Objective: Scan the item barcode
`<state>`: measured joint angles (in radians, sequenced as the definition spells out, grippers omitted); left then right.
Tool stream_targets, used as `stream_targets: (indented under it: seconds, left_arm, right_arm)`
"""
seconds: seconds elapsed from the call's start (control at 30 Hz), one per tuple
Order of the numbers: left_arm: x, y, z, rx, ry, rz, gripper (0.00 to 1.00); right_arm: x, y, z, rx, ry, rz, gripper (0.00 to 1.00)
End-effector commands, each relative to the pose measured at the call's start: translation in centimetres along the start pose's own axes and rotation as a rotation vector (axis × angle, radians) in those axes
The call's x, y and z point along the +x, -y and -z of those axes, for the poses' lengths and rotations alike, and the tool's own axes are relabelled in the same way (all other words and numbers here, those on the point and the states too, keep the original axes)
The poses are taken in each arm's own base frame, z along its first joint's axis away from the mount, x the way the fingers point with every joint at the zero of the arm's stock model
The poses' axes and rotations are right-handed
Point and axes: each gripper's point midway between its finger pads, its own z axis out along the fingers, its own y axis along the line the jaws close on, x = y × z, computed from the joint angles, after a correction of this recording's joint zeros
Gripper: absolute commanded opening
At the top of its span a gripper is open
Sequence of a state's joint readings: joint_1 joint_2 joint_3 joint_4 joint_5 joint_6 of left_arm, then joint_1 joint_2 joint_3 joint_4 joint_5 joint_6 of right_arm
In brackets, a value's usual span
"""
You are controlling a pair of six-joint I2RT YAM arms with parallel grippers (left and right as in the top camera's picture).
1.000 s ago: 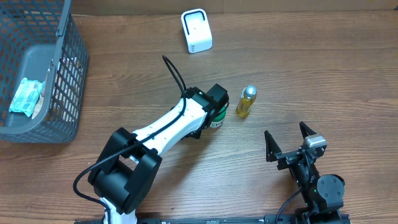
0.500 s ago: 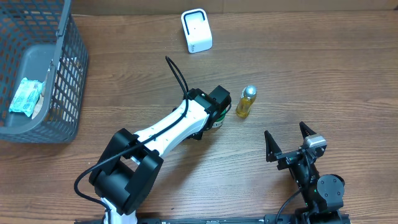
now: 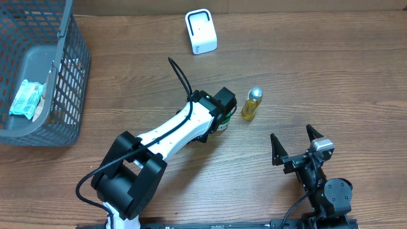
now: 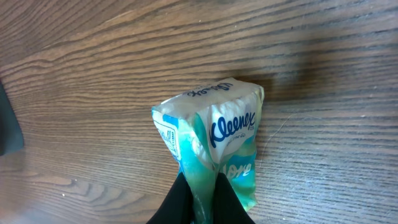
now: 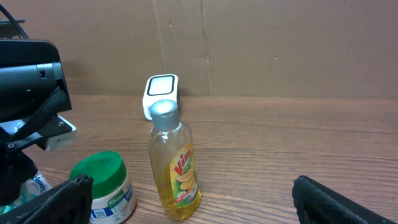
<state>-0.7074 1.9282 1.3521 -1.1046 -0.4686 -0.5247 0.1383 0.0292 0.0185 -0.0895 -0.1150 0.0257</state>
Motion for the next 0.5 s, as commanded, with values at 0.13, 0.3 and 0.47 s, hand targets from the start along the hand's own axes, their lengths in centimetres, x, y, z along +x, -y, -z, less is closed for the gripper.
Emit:
stream_targets:
  seconds: [0.13,0.3,0.47]
  left_arm:
    - [-0.08,-0.74,0.58,-0.030,0.023,0.024,0.04]
    - [-0.20,-0.90,0.59,-0.040,0.030,0.024,0.04]
    - [-0.34,-1.09,0.60,-0.051,0.038,0.025,0.04]
  right_arm:
    - [0.05,0.16,-0.02,0.009,0.003,-0.003,1.00]
    - [0.05,0.16,-0.02,0.009,0.003,-0.003,1.00]
    - [0.05,0.17,-0.02,0.009,0.003,-0.003,1.00]
